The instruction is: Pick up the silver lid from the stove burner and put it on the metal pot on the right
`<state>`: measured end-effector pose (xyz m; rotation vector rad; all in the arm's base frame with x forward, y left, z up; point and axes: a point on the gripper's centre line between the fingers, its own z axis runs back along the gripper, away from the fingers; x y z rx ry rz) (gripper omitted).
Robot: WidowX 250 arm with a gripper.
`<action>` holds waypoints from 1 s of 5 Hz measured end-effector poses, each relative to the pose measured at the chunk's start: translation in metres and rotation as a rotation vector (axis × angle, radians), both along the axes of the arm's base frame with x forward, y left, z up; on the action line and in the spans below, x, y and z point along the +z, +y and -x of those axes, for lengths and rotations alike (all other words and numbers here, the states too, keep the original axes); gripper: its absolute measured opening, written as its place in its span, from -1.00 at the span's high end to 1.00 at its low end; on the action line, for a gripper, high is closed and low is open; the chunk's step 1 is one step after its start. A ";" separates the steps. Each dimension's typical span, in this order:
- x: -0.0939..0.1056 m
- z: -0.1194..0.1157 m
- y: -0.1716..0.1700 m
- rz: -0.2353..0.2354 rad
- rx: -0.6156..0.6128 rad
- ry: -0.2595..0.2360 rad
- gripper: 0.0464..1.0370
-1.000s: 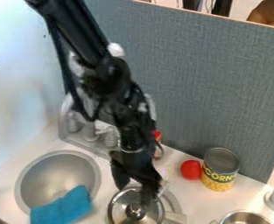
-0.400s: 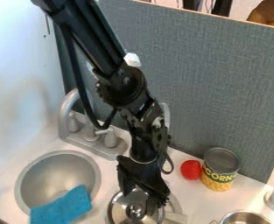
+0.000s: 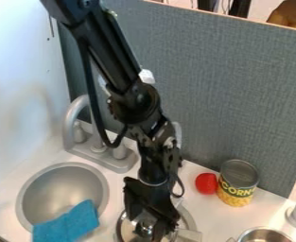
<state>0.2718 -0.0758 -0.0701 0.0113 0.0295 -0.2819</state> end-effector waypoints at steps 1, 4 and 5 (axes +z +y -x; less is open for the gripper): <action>-0.002 -0.001 0.001 -0.003 -0.008 -0.006 -0.93; -0.018 -0.010 -0.001 -0.008 0.001 -0.103 0.12; -0.017 -0.012 -0.002 -0.004 0.002 -0.104 0.31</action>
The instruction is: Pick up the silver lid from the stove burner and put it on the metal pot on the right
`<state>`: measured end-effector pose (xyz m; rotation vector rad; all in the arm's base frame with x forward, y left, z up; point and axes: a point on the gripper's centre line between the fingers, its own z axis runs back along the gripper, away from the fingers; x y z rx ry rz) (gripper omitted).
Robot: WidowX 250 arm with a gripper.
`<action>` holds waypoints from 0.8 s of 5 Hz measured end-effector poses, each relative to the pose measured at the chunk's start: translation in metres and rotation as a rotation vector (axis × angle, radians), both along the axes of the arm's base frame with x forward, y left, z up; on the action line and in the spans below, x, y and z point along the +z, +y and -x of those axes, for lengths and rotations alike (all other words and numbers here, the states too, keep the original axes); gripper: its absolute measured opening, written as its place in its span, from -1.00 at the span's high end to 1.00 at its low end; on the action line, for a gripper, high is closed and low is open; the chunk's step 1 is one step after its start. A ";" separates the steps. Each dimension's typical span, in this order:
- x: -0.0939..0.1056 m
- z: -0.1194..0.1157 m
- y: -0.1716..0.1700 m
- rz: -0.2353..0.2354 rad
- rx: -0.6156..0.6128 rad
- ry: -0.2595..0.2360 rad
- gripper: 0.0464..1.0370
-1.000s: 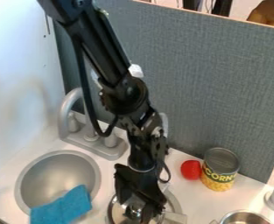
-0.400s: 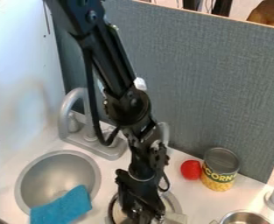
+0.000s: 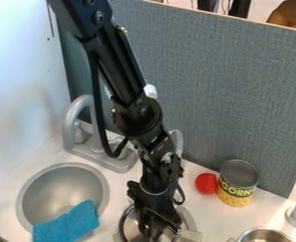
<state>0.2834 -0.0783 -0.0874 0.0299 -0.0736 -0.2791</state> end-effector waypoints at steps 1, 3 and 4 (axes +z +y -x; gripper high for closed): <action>0.002 0.017 -0.008 0.010 -0.027 0.043 0.44; 0.042 0.019 -0.050 0.122 -0.116 0.007 0.44; 0.052 0.014 -0.081 0.166 -0.179 -0.017 0.44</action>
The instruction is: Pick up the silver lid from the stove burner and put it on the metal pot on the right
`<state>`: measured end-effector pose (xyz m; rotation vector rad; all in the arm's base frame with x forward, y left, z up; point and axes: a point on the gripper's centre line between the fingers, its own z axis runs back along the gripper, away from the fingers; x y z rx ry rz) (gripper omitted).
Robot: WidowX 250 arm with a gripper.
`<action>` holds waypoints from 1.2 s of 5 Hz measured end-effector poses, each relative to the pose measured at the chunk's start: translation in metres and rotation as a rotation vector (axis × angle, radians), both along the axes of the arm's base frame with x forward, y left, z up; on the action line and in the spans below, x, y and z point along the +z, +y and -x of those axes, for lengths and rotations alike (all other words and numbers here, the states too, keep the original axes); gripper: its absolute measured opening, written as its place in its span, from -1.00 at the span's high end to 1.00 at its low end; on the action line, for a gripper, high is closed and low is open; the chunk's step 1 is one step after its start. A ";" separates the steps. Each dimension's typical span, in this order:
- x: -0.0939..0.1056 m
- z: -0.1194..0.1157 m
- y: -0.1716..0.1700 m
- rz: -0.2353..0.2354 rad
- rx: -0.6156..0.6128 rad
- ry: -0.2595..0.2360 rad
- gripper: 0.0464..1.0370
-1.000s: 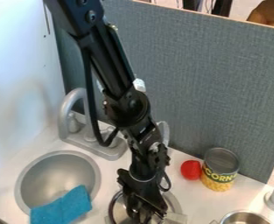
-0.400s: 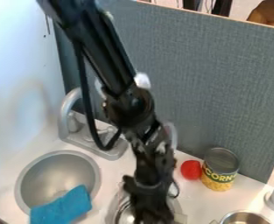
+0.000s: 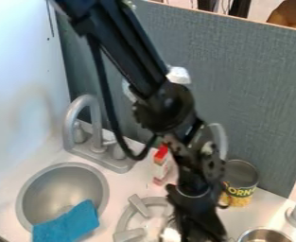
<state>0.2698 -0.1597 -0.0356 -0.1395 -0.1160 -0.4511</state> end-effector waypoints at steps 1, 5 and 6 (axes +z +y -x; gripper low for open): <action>0.000 -0.011 -0.037 0.033 -0.057 -0.001 0.44; 0.003 -0.022 -0.073 0.009 -0.137 -0.042 0.44; 0.003 -0.023 -0.073 0.006 -0.138 -0.045 0.44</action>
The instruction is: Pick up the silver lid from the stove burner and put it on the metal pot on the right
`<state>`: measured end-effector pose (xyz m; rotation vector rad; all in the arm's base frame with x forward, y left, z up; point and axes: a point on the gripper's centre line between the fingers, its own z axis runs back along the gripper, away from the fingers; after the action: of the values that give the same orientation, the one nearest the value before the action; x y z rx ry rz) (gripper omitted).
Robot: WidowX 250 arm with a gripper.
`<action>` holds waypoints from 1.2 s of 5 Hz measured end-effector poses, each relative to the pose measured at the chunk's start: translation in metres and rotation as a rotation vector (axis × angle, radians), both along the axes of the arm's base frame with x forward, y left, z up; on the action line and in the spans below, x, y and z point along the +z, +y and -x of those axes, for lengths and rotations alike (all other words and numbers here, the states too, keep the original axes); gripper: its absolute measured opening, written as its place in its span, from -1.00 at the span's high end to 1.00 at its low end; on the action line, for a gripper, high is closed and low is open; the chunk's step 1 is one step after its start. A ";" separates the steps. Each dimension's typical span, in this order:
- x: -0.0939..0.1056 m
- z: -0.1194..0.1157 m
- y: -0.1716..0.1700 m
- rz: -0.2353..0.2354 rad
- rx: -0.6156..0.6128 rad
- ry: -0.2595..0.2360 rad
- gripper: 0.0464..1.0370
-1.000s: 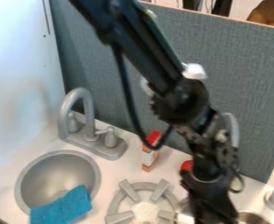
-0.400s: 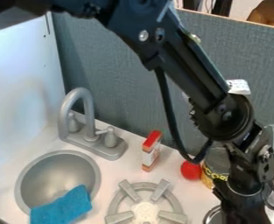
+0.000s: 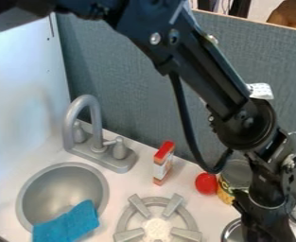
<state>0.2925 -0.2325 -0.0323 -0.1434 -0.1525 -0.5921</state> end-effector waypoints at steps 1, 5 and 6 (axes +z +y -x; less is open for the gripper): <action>0.003 0.001 -0.008 -0.005 -0.022 -0.017 0.44; -0.006 0.006 -0.025 -0.041 -0.062 -0.024 0.44; -0.012 0.002 -0.024 -0.059 -0.057 -0.033 0.44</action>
<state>0.2903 -0.2569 -0.0439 -0.0807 -0.1628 -0.6551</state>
